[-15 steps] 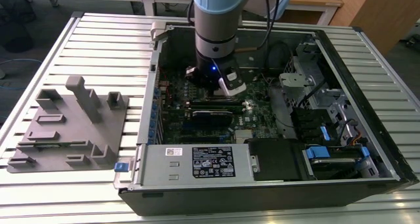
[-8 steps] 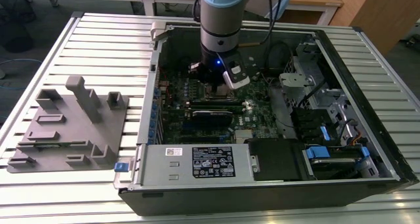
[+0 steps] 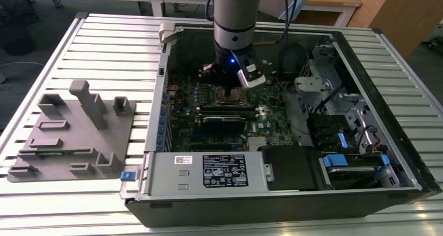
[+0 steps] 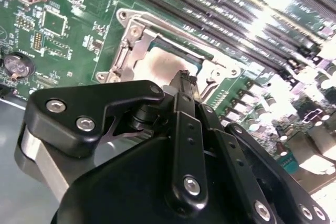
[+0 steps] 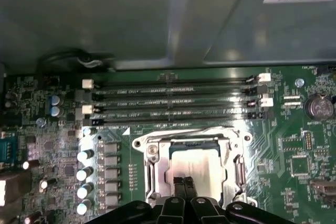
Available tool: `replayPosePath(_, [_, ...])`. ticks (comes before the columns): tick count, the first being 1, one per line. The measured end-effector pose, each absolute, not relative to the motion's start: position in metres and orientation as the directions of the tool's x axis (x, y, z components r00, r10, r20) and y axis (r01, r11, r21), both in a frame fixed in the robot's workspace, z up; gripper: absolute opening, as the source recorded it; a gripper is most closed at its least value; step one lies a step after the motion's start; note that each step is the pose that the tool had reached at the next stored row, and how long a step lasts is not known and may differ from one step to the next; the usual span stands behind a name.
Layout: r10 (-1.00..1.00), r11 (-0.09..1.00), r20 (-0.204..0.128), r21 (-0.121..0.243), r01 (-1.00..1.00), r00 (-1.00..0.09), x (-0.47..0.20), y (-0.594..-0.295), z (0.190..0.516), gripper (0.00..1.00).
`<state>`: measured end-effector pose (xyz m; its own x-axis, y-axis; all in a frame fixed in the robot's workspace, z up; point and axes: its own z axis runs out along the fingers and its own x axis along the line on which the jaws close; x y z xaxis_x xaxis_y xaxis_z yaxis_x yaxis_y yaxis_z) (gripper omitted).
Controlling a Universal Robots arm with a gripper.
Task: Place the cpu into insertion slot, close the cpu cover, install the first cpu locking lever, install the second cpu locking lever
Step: 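Install the second cpu locking lever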
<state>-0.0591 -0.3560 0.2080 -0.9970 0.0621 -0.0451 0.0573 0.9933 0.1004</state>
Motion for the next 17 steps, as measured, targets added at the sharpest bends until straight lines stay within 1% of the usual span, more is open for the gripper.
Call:
replayPosePath(5, [0.062, 0.994, -0.041, 0.095, 0.058, -0.997, -0.055, -0.352, 0.209, 0.1])
replayPosePath(11, [0.062, 0.994, -0.039, 0.095, 0.058, -0.997, -0.055, -0.352, 0.22, 0.1])
replayPosePath(17, [0.062, 0.994, -0.037, 0.094, 0.058, -0.997, -0.052, -0.351, 0.22, 0.1])
